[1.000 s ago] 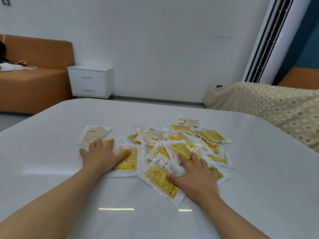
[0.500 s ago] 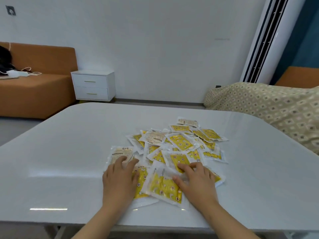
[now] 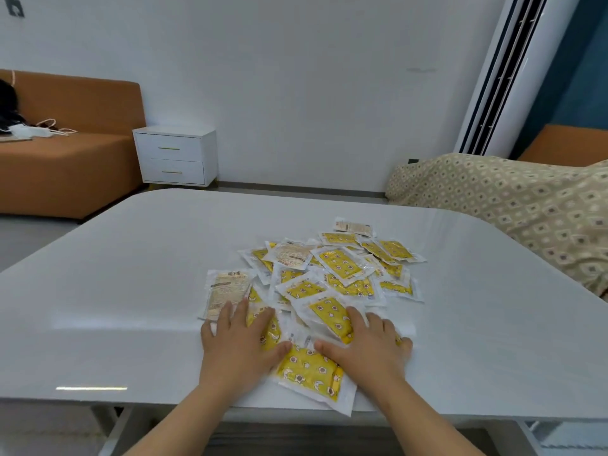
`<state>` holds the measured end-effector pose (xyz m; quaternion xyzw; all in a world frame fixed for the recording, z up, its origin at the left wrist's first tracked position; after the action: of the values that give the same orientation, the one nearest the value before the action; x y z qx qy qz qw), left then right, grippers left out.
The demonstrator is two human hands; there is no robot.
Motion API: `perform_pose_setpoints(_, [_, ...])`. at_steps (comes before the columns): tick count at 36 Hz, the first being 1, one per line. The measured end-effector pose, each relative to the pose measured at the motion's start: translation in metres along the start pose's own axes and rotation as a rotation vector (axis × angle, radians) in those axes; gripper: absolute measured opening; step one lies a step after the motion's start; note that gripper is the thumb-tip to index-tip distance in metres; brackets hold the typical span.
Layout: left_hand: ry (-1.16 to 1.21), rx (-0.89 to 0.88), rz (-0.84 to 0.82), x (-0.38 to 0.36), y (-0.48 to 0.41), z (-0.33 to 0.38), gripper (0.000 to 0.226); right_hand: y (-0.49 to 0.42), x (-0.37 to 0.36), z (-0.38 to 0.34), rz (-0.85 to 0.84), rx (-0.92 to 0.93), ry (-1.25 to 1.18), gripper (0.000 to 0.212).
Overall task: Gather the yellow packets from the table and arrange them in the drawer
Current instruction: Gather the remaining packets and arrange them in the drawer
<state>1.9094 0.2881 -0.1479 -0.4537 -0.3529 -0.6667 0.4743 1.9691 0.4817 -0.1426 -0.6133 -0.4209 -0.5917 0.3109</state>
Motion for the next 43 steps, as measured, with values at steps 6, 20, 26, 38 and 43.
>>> perform_pose_setpoints(6, [0.055, -0.042, 0.107, 0.007, 0.012, 0.005, 0.043, 0.017, 0.000, -0.010, 0.106, 0.093, 0.030, 0.080])
perform_pose_setpoints(20, [0.012, 0.098, -0.011, -0.001, 0.031, 0.004, 0.062, 0.018, 0.007, 0.051, 0.130, -0.180, -0.044, 0.058])
perform_pose_setpoints(26, [0.100, -0.043, 0.007, -0.004, 0.025, 0.012, 0.035, 0.025, 0.001, 0.049, 0.029, -0.162, -0.107, 0.077])
perform_pose_setpoints(38, [-0.053, -0.065, 0.036, -0.007, 0.008, 0.032, 0.131, 0.018, -0.003, 0.009, -0.016, 0.073, -0.038, 0.070])
perform_pose_setpoints(43, [-0.071, -0.189, 0.023, 0.001, -0.026, 0.064, 0.061, 0.014, 0.003, 0.018, 0.116, 0.026, -0.129, 0.060])
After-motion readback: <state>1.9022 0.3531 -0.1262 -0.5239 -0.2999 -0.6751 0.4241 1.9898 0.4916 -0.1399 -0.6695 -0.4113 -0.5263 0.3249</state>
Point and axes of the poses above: each hand's wrist, its own y-axis away from the middle knuckle, its own x-axis out of the back of the hand, z = x × y, the point moved 7 cm from there along -y, towards the middle knuckle, and after that the axes turned 6 degrees about y, right-handed, at the moved point
